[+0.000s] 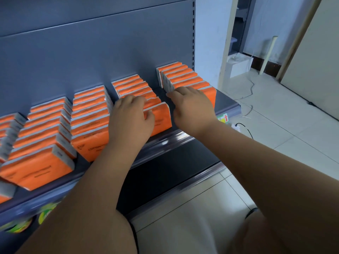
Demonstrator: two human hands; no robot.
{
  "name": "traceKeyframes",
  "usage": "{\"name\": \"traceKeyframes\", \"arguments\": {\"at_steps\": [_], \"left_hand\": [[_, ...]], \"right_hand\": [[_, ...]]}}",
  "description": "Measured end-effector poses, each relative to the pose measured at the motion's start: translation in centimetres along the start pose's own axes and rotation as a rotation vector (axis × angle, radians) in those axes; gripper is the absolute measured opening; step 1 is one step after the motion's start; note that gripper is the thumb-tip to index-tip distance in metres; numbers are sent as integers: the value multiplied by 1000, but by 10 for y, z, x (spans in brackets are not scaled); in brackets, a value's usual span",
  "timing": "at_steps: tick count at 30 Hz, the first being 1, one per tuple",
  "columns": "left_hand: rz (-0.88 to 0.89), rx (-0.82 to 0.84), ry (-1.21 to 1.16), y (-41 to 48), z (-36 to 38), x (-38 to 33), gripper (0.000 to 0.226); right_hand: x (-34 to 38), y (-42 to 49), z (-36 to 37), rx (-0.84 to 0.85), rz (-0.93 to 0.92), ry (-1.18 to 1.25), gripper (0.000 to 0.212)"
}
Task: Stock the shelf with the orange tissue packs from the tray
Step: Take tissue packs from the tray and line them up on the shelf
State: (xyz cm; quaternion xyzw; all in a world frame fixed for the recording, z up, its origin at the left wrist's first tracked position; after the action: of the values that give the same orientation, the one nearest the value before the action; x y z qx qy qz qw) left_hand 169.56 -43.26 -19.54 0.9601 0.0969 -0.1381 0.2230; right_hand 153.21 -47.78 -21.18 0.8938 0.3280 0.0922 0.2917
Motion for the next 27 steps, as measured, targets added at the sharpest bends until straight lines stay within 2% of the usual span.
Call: {"name": "traceKeyframes", "arguments": {"at_steps": [5, 9, 13, 16, 22, 27], "left_hand": [[37, -174, 76, -9, -41, 28, 36], [-105, -261, 34, -40, -77, 65, 42], [-311, -333, 27, -94, -110, 139, 56], [-435, -373, 91, -150, -139, 203, 67], [-705, -433, 264, -280, -192, 326, 65], [-999, -289, 360, -380, -181, 399, 71]], "right_hand": [[53, 15, -16, -141, -7, 83, 43], [107, 24, -24, -190, -72, 239, 41], [197, 32, -28, -112, -179, 394, 57], [272, 28, -29, -31, -258, 505, 55], [444, -21, -4, 234, -314, 649, 52], [555, -71, 33, 438, -461, 653, 48]]}}
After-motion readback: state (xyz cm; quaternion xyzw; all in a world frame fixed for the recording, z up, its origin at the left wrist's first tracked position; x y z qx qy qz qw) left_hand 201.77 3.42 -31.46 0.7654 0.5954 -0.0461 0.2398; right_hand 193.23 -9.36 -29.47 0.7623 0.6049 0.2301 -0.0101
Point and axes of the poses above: each hand's wrist, its own y-axis towards the middle knuckle, its own z-axis out of the palm, x = y × z, the point moved 5 cm from there along y, towards the middle knuckle, and after that the axes turned 15 degrees about -z, right-handed, at the moved point
